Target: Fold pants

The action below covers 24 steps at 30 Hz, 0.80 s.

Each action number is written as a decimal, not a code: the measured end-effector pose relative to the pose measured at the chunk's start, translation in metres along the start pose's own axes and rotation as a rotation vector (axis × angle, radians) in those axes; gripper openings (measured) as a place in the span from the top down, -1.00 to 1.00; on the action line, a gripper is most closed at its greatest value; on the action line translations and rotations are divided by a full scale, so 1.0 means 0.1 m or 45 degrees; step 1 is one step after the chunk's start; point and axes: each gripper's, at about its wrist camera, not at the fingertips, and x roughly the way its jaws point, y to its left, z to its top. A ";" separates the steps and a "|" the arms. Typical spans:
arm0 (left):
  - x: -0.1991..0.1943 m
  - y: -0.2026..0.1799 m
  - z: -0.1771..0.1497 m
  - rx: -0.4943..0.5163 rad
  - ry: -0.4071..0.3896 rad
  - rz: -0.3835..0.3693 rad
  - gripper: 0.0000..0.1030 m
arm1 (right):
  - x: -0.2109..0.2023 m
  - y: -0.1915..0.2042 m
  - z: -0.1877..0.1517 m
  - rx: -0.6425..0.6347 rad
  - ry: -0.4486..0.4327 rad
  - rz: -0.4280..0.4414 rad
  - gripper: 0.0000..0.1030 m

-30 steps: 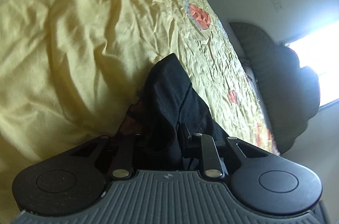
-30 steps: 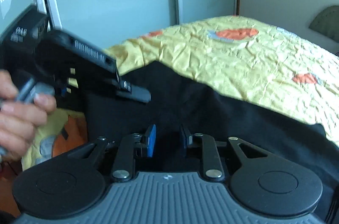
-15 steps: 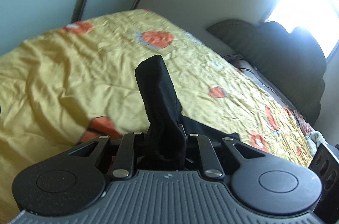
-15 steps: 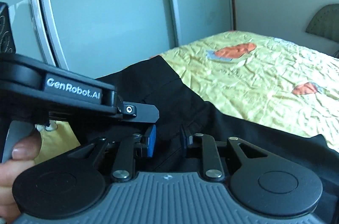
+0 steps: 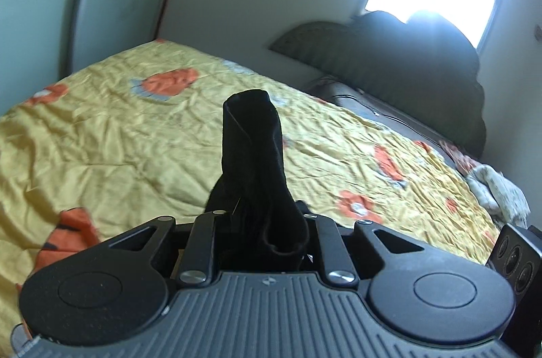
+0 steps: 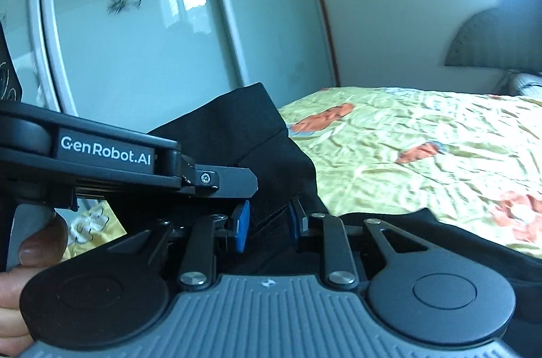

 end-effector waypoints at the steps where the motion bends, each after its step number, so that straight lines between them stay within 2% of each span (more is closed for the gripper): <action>1: 0.00 -0.07 -0.01 0.024 -0.008 -0.008 0.67 | -0.05 -0.03 0.00 0.010 -0.016 -0.010 0.54; 17: 0.12 -1.16 -0.19 0.300 -0.026 -0.195 0.62 | -0.92 -0.64 -0.14 0.195 -0.235 -0.182 0.54; 24: 0.22 -1.62 -0.37 0.413 -0.009 -0.266 0.59 | -1.23 -0.89 -0.24 0.272 -0.283 -0.278 0.54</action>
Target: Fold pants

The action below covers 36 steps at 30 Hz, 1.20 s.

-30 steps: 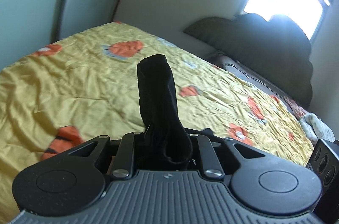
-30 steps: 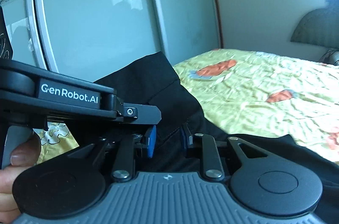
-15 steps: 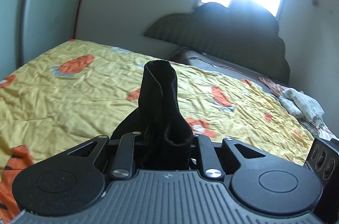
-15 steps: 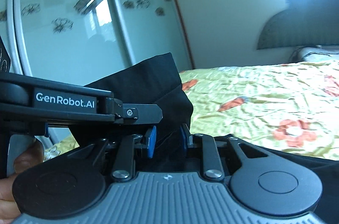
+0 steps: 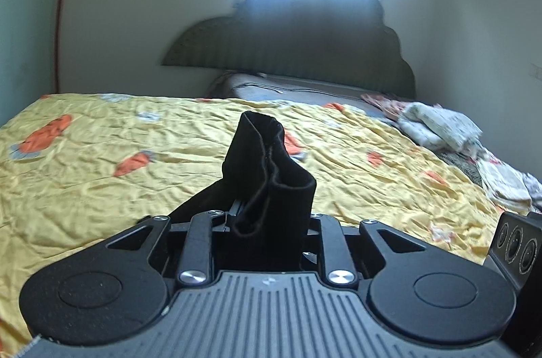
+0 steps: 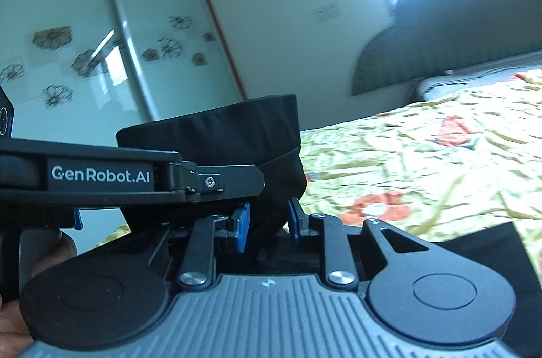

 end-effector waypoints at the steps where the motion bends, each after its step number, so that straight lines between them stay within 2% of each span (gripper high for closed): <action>1: 0.03 -0.05 -0.01 0.009 0.004 -0.009 0.58 | -0.03 -0.04 -0.01 0.008 -0.006 -0.015 0.54; 13: 0.36 -0.56 -0.10 0.104 0.059 -0.124 0.57 | -0.37 -0.52 -0.09 0.106 -0.048 -0.157 0.54; 28: 0.70 -0.93 -0.32 0.168 0.126 -0.178 0.54 | -0.56 -0.90 -0.25 0.185 -0.009 -0.299 0.54; 36: 0.92 -1.01 -0.45 0.147 0.185 -0.193 0.54 | -0.55 -1.01 -0.33 0.213 0.053 -0.379 0.54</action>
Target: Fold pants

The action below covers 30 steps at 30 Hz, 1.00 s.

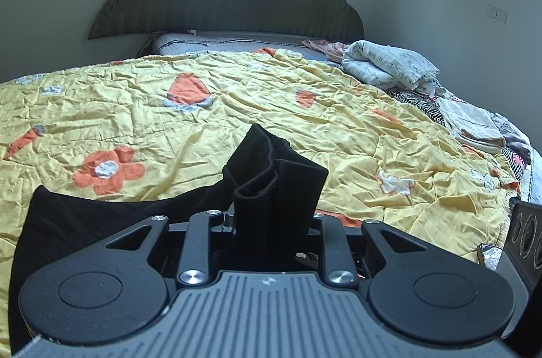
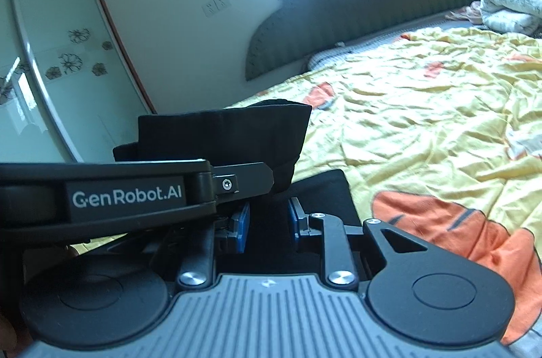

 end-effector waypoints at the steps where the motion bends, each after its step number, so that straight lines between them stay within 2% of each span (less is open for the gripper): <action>1: 0.03 0.00 -0.01 0.000 0.004 -0.002 0.54 | 0.01 -0.01 -0.01 0.001 0.006 -0.007 0.54; 10: 0.23 0.03 -0.02 -0.090 0.086 -0.043 0.45 | -0.06 -0.10 -0.05 -0.027 0.042 -0.084 0.53; 15: 0.23 0.00 -0.04 -0.114 0.080 -0.090 0.27 | -0.27 -0.23 -0.06 -0.057 0.030 -0.170 0.43; 22: 0.21 0.11 -0.01 -0.246 0.096 -0.252 0.04 | -0.46 -0.39 -0.07 -0.056 0.028 -0.308 0.42; 25: 0.12 0.16 0.05 -0.277 0.053 -0.308 -0.05 | -0.48 -0.43 -0.05 -0.052 0.017 -0.338 0.42; 27: 0.03 0.23 0.11 -0.281 0.011 -0.291 -0.06 | -0.52 -0.42 -0.03 -0.063 -0.003 -0.362 0.42; 30: -0.06 0.41 0.21 -0.259 -0.010 -0.149 -0.07 | -0.58 -0.36 0.01 -0.083 -0.051 -0.382 0.42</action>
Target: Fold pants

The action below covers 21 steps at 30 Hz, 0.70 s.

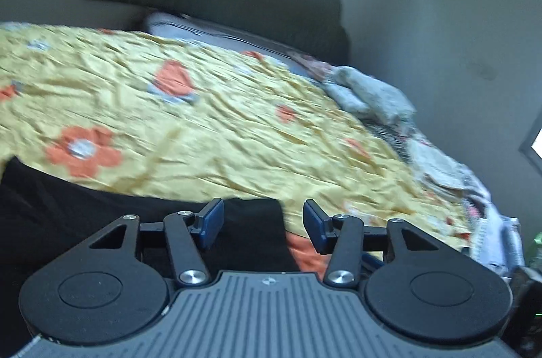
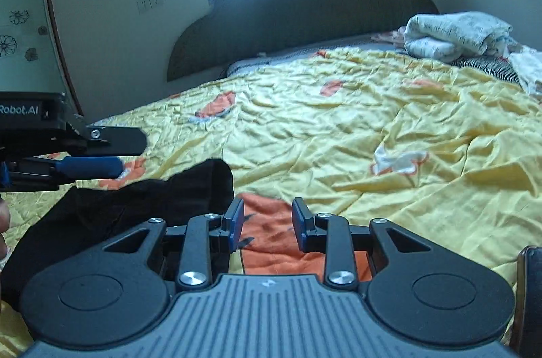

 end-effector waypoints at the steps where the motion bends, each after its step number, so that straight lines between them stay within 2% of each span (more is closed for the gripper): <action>1: -0.02 0.10 0.05 0.014 -0.007 0.052 -0.07 | -0.01 0.01 0.03 0.012 -0.006 0.026 0.42; 4: -0.05 0.45 0.15 0.019 0.003 0.241 -0.05 | 0.07 0.03 0.13 0.072 0.015 0.189 0.40; 6: -0.04 0.73 0.19 0.001 0.027 0.336 -0.03 | 0.22 0.06 0.20 0.097 0.059 0.299 0.26; 8: -0.05 0.97 0.21 -0.022 0.057 0.428 -0.03 | 0.41 0.09 0.26 0.104 0.090 0.338 -0.11; 10: -0.02 1.14 0.21 -0.017 0.095 0.483 -0.02 | 0.64 0.10 0.32 0.115 0.140 0.359 -0.14; 12: -0.02 1.23 0.17 -0.012 0.115 0.520 -0.02 | 0.84 0.08 0.37 0.148 0.193 0.431 -0.13; 13: -0.01 1.26 0.15 -0.001 0.131 0.533 -0.02 | 0.93 0.07 0.39 0.171 0.227 0.467 -0.11; 15: 0.01 1.31 0.10 -0.006 0.142 0.571 -0.02 | 1.09 0.07 0.40 0.182 0.283 0.529 0.11; 16: 0.02 1.34 0.08 -0.010 0.142 0.582 -0.01 | 1.15 0.08 0.41 0.184 0.309 0.526 0.43; 17: 0.04 1.36 0.06 -0.016 0.138 0.593 0.00 | 1.20 0.09 0.41 0.170 0.322 0.518 0.53; 19: 0.07 1.42 0.05 -0.034 0.128 0.627 0.03 | 1.23 0.11 0.41 0.134 0.317 0.512 0.73; 21: 0.12 1.49 0.05 -0.067 0.127 0.665 0.10 | 1.23 0.16 0.43 0.079 0.291 0.473 0.78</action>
